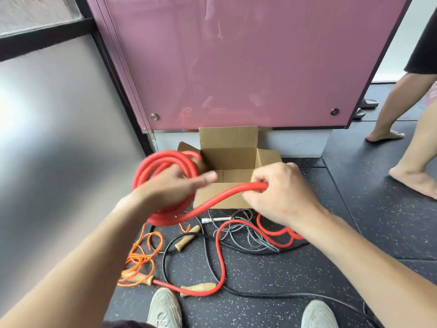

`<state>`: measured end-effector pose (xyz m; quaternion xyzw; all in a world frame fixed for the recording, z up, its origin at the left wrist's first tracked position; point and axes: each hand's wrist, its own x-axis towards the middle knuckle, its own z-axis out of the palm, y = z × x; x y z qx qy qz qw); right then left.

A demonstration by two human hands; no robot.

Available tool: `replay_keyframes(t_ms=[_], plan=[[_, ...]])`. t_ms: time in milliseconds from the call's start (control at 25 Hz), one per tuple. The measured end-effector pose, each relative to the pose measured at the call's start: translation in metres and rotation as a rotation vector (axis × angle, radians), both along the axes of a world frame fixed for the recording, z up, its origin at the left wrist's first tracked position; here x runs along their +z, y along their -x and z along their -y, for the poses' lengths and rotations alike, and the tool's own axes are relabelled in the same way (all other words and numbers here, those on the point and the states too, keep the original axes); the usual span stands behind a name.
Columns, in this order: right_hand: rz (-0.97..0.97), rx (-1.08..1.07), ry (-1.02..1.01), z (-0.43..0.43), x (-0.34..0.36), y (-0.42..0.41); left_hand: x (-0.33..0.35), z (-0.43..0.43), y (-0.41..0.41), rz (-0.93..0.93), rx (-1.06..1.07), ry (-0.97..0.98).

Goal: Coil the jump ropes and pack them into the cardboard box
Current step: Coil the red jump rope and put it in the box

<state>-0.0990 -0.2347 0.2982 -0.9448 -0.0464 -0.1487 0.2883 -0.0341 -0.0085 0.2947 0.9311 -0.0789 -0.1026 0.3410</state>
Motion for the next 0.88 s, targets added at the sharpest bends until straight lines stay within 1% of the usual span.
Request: replay_keyframes(t_ms=[40, 80, 120, 160, 200, 280, 320, 400, 480, 520, 560, 600, 640, 680, 720, 800, 880], plan=[[0.009, -0.04, -0.039, 0.003, 0.002, -0.004, 0.0, 0.014, 0.009, -0.149, -0.127, -0.046], [0.016, -0.093, -0.081, 0.006, 0.003, -0.008, -0.003, 0.024, 0.016, -0.329, -0.232, -0.006], [0.011, -0.147, -0.133, 0.008, 0.006, -0.012, -0.005, 0.032, 0.021, -0.52, -0.296, 0.124], [-0.01, -0.189, -0.2, 0.011, 0.009, -0.017, -0.005, 0.037, 0.024, -0.663, -0.353, 0.268], [-0.048, -0.208, -0.282, 0.013, 0.011, -0.02, -0.003, 0.041, 0.025, -0.762, -0.415, 0.4], [-0.097, -0.205, -0.47, 0.012, 0.013, -0.025, 0.007, 0.046, 0.029, -0.864, -0.508, 0.57], [-0.111, -0.198, -0.533, 0.012, 0.012, -0.026, 0.012, 0.05, 0.031, -0.896, -0.561, 0.642], [-0.146, -0.188, -0.604, 0.012, 0.009, -0.029, 0.018, 0.058, 0.037, -1.002, -0.717, 0.801], [-0.223, -0.197, -0.672, 0.011, 0.002, -0.025, 0.022, 0.069, 0.047, -1.101, -0.875, 1.015], [-0.265, -0.191, -0.697, 0.006, -0.004, -0.022, 0.026, 0.074, 0.051, -1.121, -0.919, 1.137], [-0.307, -0.165, -0.694, 0.0, -0.013, -0.019, 0.031, 0.077, 0.052, -1.103, -0.926, 1.251], [-0.351, -0.12, -0.639, -0.009, -0.023, -0.016, 0.035, 0.078, 0.05, -1.052, -0.905, 1.355], [-0.402, -0.064, -0.552, -0.02, -0.031, -0.014, 0.038, 0.077, 0.044, -0.959, -0.844, 1.436], [-0.448, -0.01, -0.465, -0.031, -0.036, -0.01, 0.041, 0.074, 0.038, -0.831, -0.737, 1.479], [-0.476, 0.032, -0.388, -0.042, -0.037, -0.006, 0.045, 0.07, 0.033, -0.686, -0.581, 1.486], [-0.496, 0.109, -0.269, -0.057, -0.035, 0.005, 0.051, 0.06, 0.022, -0.425, -0.197, 1.497], [-0.528, 0.224, -0.206, -0.067, -0.025, 0.02, 0.051, 0.05, 0.01, -0.236, 0.157, 1.536]])
